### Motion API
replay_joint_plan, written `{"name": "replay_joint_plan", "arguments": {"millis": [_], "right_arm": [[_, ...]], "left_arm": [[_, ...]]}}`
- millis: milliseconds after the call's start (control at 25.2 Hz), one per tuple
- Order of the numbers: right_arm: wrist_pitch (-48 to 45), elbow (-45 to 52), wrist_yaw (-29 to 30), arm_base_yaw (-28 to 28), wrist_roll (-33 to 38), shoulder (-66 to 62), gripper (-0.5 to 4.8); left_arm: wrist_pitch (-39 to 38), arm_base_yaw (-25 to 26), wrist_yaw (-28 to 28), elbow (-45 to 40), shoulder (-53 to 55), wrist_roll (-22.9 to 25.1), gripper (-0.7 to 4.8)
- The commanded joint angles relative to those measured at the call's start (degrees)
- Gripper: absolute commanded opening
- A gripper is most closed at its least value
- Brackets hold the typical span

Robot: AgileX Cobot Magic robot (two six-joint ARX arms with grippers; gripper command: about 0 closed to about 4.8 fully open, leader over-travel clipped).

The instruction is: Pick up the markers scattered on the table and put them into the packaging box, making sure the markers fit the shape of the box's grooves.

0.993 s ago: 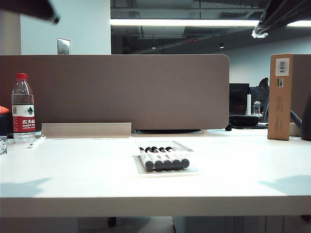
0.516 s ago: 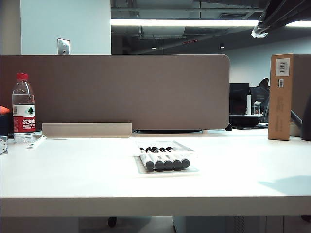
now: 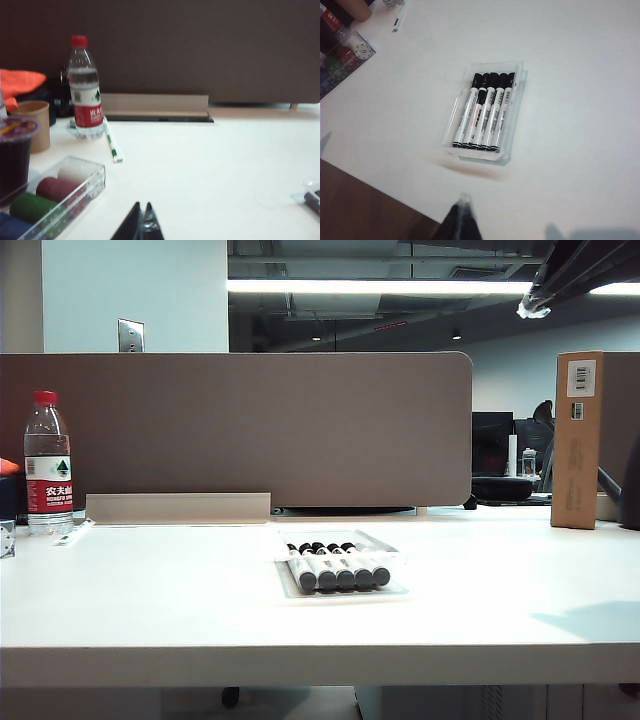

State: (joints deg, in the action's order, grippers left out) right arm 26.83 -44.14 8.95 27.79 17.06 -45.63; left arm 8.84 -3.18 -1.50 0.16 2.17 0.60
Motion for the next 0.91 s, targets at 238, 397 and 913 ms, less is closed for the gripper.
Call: {"name": "replay_joint_plan", "arguments": {"millis": [238, 397, 913], "right_arm": [[-1.0, -0.2, 0.0, 0.0, 0.0, 0.1, -0.05], [-1.0, -0.2, -0.1, 0.0, 0.0, 0.1, -0.05], [-1.0, -0.2, 0.0, 0.0, 0.0, 0.1, -0.05]], "left_arm": [[-3.8, 0.2, 0.7, 0.3, -2.1, 0.8, -0.05], [-5.9, 0.2, 0.7, 0.3, -2.1, 0.9, -0.05], [-4.9, 0.3, 1.7, 0.3, -2.1, 0.8, -0.05]]}}
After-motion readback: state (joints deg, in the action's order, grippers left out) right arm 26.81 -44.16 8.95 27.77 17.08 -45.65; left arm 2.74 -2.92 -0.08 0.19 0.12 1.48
